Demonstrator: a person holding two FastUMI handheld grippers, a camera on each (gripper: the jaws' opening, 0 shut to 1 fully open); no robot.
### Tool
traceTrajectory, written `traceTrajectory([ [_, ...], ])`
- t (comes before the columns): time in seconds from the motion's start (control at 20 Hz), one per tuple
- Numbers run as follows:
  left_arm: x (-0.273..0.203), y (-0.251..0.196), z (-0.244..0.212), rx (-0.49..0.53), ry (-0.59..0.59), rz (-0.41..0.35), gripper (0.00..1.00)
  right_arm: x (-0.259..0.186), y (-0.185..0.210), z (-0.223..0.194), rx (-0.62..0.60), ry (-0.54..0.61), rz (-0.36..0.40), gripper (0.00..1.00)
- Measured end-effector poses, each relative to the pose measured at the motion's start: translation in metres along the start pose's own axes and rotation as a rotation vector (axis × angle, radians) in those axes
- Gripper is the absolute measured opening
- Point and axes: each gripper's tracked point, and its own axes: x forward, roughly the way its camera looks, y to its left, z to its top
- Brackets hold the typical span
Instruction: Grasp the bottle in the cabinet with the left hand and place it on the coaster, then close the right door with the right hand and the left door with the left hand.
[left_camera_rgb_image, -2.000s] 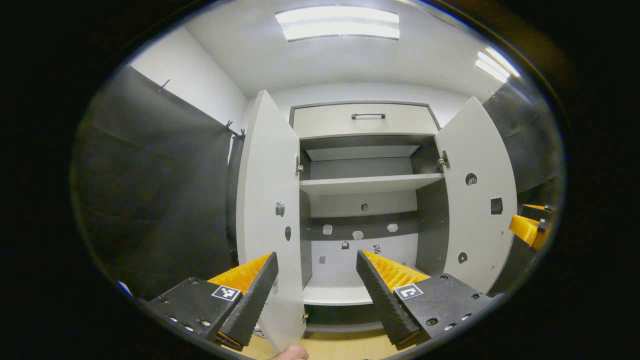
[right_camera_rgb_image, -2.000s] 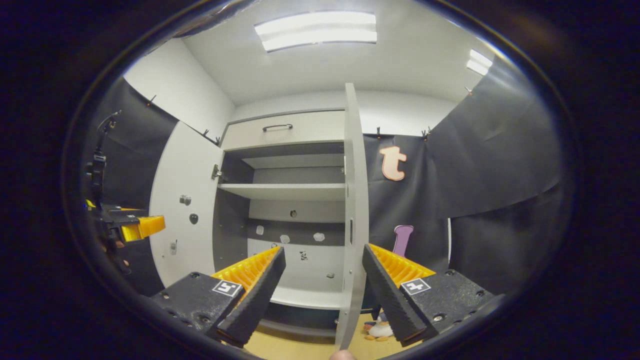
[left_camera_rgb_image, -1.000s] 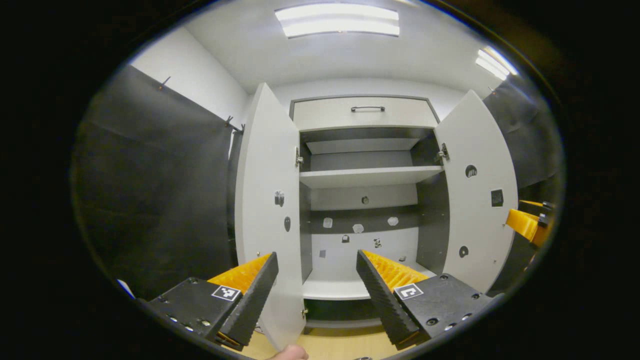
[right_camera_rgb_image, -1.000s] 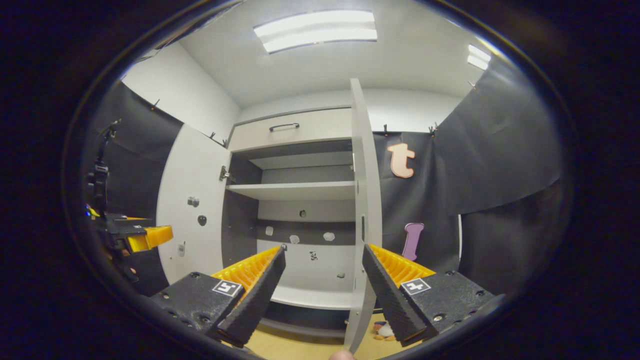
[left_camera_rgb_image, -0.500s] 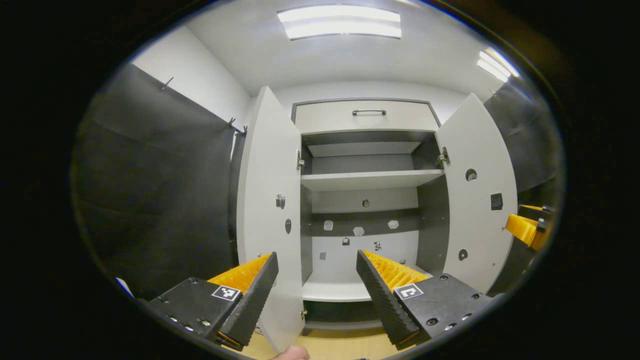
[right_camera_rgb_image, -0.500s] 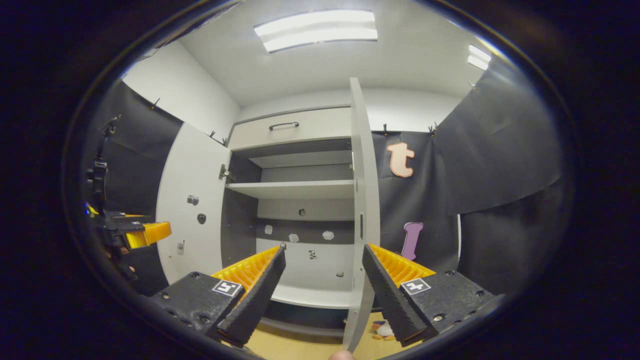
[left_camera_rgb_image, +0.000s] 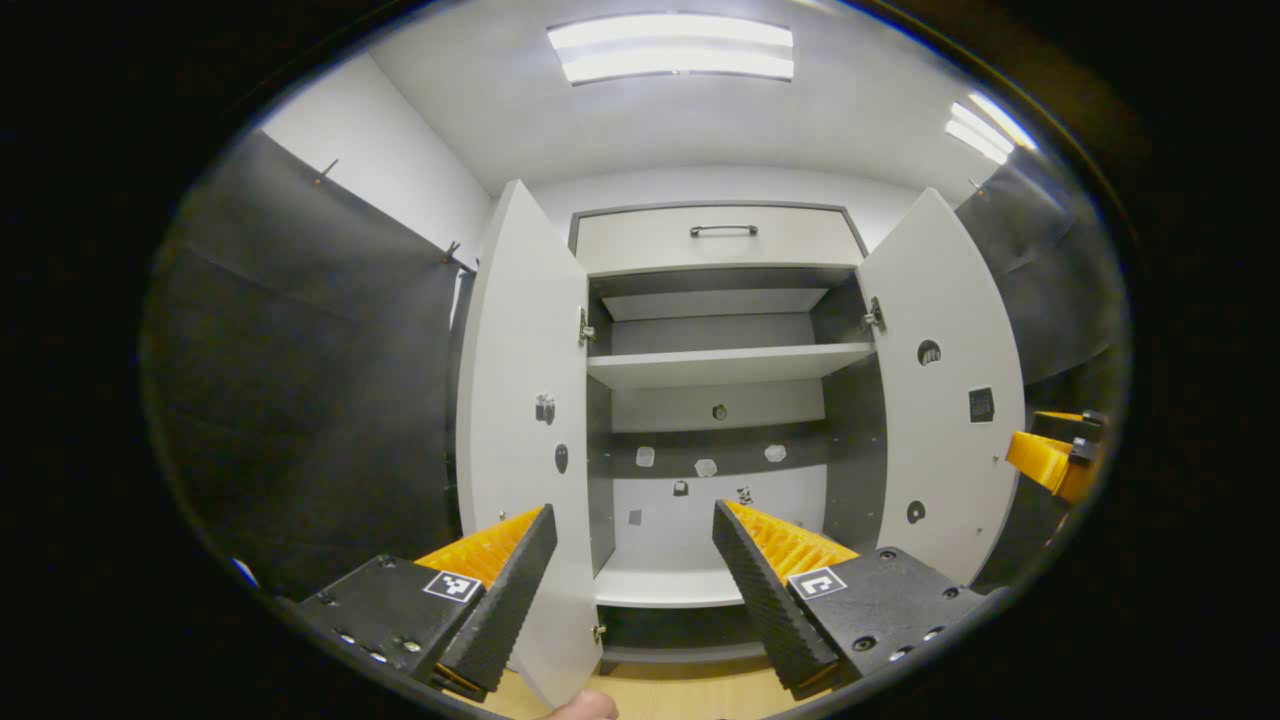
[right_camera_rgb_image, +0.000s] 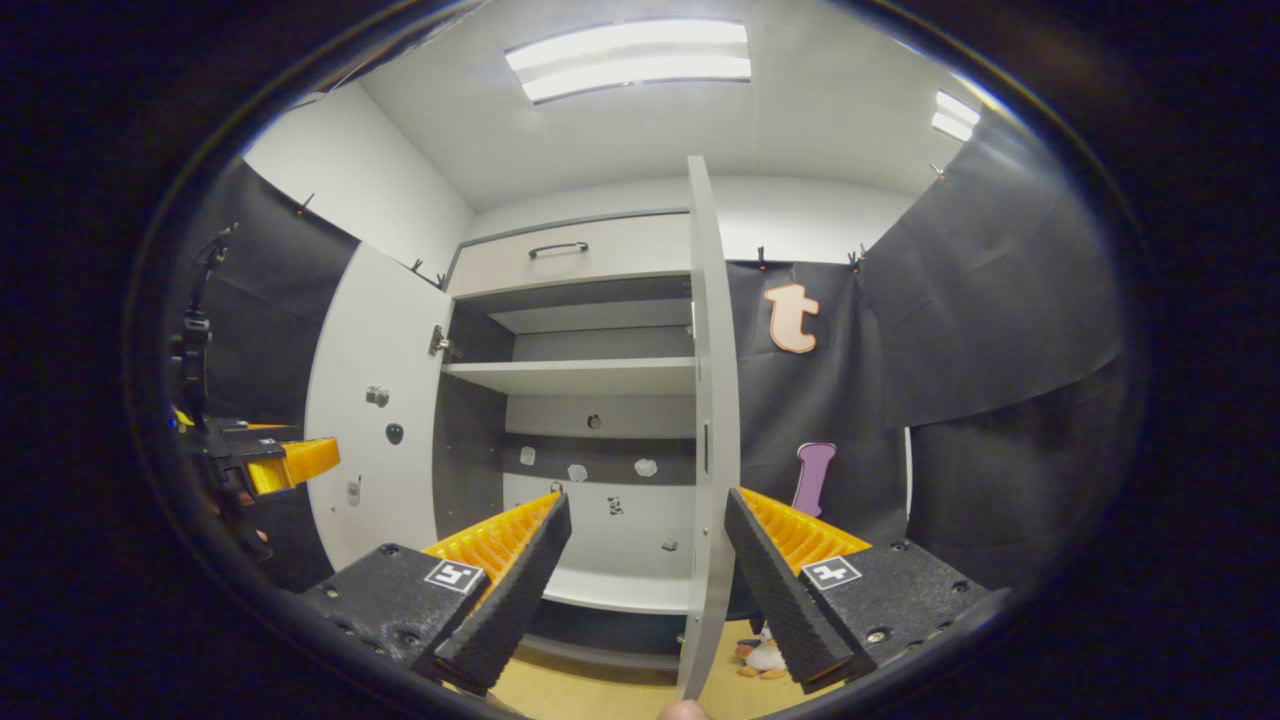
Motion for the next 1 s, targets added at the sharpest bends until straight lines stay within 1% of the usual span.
traceTrajectory([
  [0.05, -0.0004, -0.0006, -0.0011, 0.002, 0.000, -0.001, 1.00, -0.0005, -0.0005, -0.0001, 0.002, -0.001, -0.003, 1.00],
  [0.1, 0.0002, -0.0004, -0.0017, 0.001, 0.000, -0.002, 0.96, -0.0010, -0.0016, 0.0003, 0.003, -0.001, -0.008, 1.00],
  [0.15, 0.0014, 0.0000, -0.0018, -0.001, -0.002, -0.003, 1.00, -0.0015, -0.0028, 0.0006, 0.004, -0.002, -0.012, 1.00],
  [0.2, 0.0023, 0.0006, -0.0018, -0.004, -0.002, -0.001, 0.96, -0.0017, -0.0045, 0.0009, 0.001, -0.001, -0.018, 1.00],
  [0.3, 0.0037, 0.0000, -0.0027, -0.008, 0.000, -0.007, 0.96, -0.0032, -0.0051, 0.0017, -0.003, -0.003, -0.024, 1.00],
  [0.35, 0.0039, -0.0005, -0.0019, -0.009, -0.002, -0.011, 1.00, -0.0038, -0.0055, 0.0023, -0.005, -0.004, -0.026, 1.00],
  [0.65, 0.0037, -0.0069, 0.0016, -0.006, -0.015, -0.035, 1.00, -0.0080, -0.0063, 0.0026, -0.009, -0.004, -0.034, 1.00],
  [1.0, 0.0030, -0.0075, 0.0015, -0.006, -0.014, -0.034, 1.00, -0.0097, -0.0078, 0.0016, -0.008, -0.001, -0.040, 1.00],
])
